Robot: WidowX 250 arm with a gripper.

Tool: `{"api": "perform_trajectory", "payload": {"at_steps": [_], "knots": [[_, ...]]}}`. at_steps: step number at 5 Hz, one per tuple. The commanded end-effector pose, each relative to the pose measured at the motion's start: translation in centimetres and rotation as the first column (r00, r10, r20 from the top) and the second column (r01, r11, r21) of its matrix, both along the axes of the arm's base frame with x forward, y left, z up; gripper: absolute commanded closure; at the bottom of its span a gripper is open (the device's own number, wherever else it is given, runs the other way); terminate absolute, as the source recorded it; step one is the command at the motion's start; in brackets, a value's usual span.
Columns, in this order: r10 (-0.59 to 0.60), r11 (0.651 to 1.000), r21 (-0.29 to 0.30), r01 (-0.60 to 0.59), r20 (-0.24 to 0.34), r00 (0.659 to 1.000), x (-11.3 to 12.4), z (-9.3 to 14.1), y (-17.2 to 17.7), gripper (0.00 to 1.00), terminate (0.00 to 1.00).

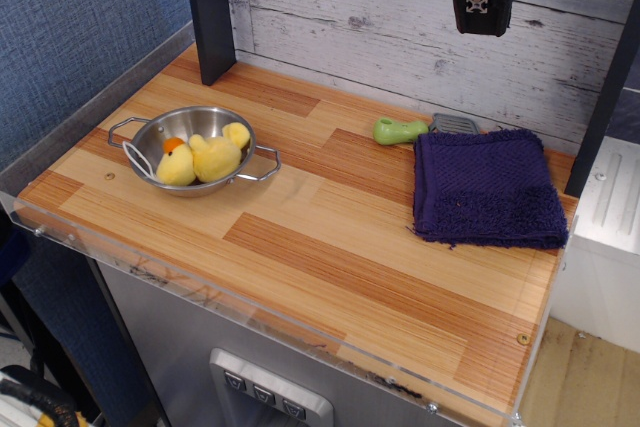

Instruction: Move purple cloth to bottom middle edge of table.

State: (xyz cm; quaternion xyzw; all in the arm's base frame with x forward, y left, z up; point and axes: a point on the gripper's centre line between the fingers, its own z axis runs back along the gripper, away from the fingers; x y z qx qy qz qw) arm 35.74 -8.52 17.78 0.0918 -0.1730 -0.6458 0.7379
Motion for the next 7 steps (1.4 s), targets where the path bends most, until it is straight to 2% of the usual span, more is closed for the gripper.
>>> {"api": "perform_trajectory", "payload": {"at_steps": [1,2,3,4,6,7], "knots": [[0.0,1.0,0.0,0.0,0.0,1.0,0.0,0.0,0.0,0.0,0.0],[0.063,0.998,-0.016,-0.064,-0.053,0.997,1.0,-1.4,1.2,0.0,0.0],[0.073,0.997,-0.016,-0.075,-0.113,0.991,1.5,-3.3,1.7,0.0,0.0],[0.116,0.993,0.004,-0.117,-0.177,0.977,1.7,-5.4,2.1,0.0,0.0],[0.069,0.997,0.036,-0.062,-0.252,0.965,-0.3,-9.0,0.4,0.0,0.0],[0.035,0.999,0.023,-0.029,-0.271,0.962,-0.9,-11.1,-0.7,0.0,0.0]]}}
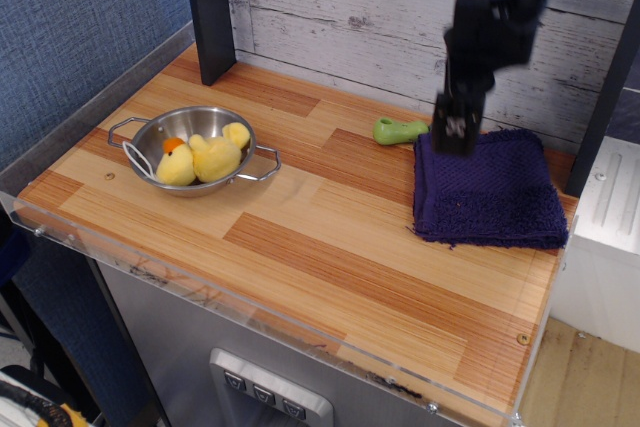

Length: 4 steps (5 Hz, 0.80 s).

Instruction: Move purple cloth to bottom middle edge of table.

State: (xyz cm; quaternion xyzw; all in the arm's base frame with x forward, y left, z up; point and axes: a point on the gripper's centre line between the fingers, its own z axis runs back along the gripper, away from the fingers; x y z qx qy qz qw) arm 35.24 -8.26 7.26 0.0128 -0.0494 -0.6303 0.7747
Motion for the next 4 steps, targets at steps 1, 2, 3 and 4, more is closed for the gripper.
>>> {"api": "perform_trajectory", "payload": {"at_steps": [1,2,3,4], "knots": [[-0.046,0.999,-0.024,0.046,0.008,0.999,-0.7,-2.3,-1.7,0.0,0.0],[-0.009,1.0,-0.006,0.01,0.052,0.999,-0.1,-4.3,-1.9,0.0,0.0],[0.036,0.999,0.008,-0.037,0.09,0.995,0.7,-5.3,-1.3,0.0,0.0],[0.048,0.999,0.011,-0.049,0.078,0.996,0.6,-6.0,-0.8,0.0,0.0]]}}
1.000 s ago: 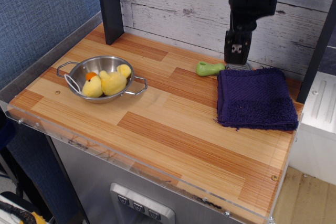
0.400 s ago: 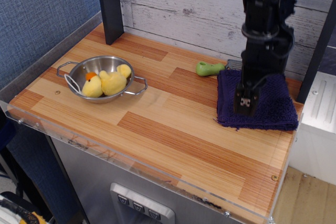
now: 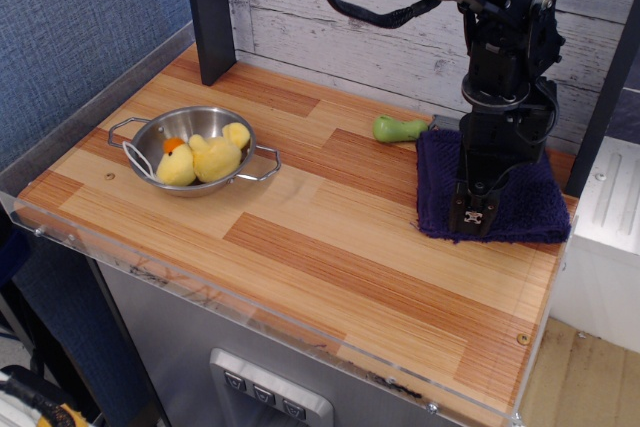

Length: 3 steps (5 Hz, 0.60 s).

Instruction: Move purple cloth to bottom middle edge of table.

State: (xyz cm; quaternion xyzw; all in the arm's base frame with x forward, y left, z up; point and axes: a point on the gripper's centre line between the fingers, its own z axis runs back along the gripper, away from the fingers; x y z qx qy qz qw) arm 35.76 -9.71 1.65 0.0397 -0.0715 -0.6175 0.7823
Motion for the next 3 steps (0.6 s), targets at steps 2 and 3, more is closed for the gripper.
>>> {"api": "perform_trajectory", "payload": {"at_steps": [2,3], "knots": [[0.052,0.999,0.015,-0.052,-0.032,0.998,-1.8,-0.8,2.5,0.0,0.0],[0.09,0.996,0.02,-0.089,-0.099,0.991,-3.2,-1.1,3.9,0.0,0.0]]}}
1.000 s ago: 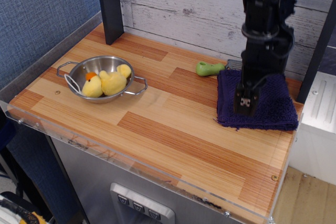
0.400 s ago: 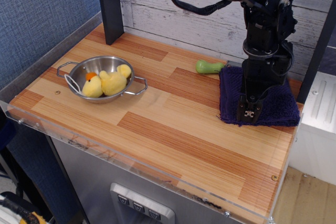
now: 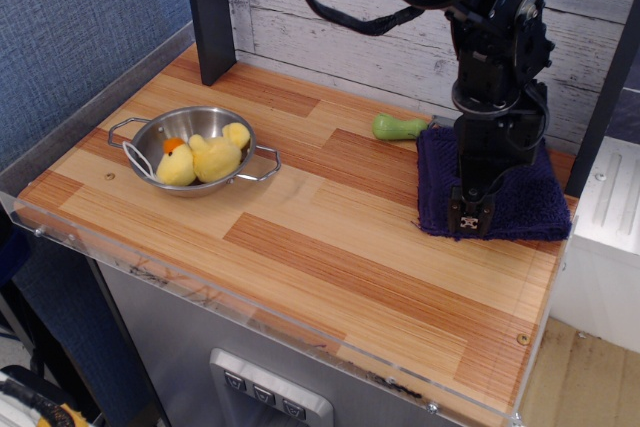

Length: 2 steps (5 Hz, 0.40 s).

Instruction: Move purple cloth to bottom middle edge of table.

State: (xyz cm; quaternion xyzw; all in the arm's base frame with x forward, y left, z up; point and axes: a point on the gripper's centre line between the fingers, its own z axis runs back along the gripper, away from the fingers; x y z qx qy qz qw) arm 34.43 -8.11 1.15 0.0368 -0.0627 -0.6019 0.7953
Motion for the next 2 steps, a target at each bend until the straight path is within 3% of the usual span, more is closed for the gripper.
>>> {"api": "perform_trajectory", "payload": {"at_steps": [1,2], "knots": [[0.066,0.997,0.044,-0.062,-0.103,0.992,-3.0,-0.6,3.3,0.0,0.0],[0.115,0.992,0.06,-0.109,-0.106,0.988,-4.0,0.3,4.5,0.0,0.0]]}}
